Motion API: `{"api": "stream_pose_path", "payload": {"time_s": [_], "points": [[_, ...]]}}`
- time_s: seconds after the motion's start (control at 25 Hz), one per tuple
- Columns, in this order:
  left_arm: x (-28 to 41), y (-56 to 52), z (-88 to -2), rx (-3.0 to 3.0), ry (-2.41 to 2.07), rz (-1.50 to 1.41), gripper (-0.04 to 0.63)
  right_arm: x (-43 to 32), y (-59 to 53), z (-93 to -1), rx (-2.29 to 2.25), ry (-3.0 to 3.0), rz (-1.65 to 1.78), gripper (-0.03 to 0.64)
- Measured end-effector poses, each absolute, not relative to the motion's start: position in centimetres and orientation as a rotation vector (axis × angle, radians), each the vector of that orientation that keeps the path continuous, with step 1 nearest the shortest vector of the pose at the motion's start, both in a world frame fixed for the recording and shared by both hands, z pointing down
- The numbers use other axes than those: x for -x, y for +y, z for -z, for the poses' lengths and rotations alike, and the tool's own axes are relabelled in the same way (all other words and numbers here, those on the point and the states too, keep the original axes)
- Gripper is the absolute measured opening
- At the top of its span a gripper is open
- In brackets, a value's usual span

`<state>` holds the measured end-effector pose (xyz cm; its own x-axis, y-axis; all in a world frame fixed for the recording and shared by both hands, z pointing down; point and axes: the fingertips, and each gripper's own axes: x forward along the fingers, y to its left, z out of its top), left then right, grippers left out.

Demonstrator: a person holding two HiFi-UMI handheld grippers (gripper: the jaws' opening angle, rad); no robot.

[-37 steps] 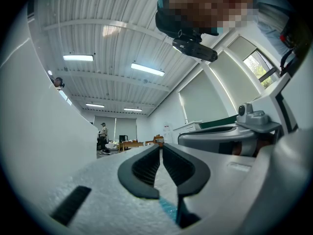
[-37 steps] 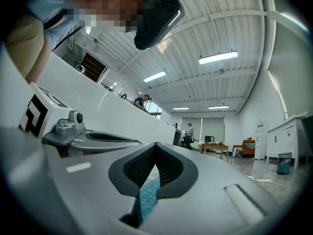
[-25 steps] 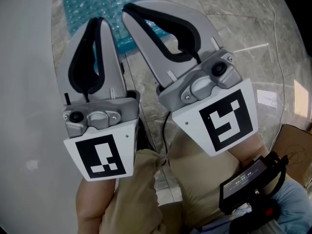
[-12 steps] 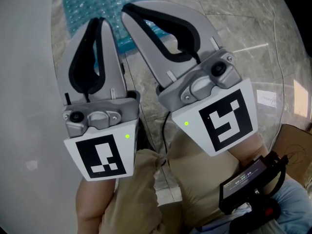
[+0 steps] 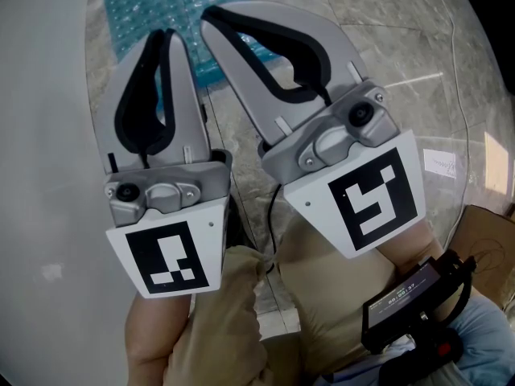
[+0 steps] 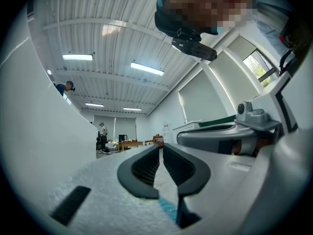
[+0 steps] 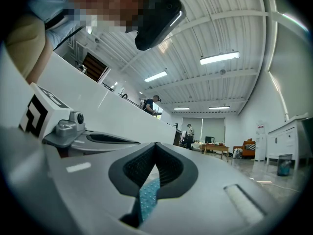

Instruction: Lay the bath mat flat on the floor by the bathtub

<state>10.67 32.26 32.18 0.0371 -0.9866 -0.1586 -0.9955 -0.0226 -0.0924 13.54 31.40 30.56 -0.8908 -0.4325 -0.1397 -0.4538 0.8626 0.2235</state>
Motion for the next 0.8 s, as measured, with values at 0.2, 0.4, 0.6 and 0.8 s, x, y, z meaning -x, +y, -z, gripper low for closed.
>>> {"api": "stream_pose_path", "payload": {"time_s": [0.2, 0.4, 0.6, 0.8], "points": [[-10.77, 32.26, -32.19, 2.131, 2.058, -0.072, 0.043, -13.57, 31.40, -30.56, 0.705, 2.951, -0.392, 0.008], [-10.78, 32.29, -32.08, 2.128, 2.057, -0.076, 0.044, -13.60, 31.43, -30.49, 0.706, 2.949, -0.394, 0.008], [-10.75, 32.28, -32.01, 2.128, 2.053, -0.075, 0.044, -13.58, 31.40, -30.44, 0.709, 2.946, -0.395, 0.008], [-10.71, 32.28, -32.07, 2.130, 2.053, -0.073, 0.044, -13.57, 31.40, -30.41, 0.709, 2.945, -0.396, 0.008]]}}
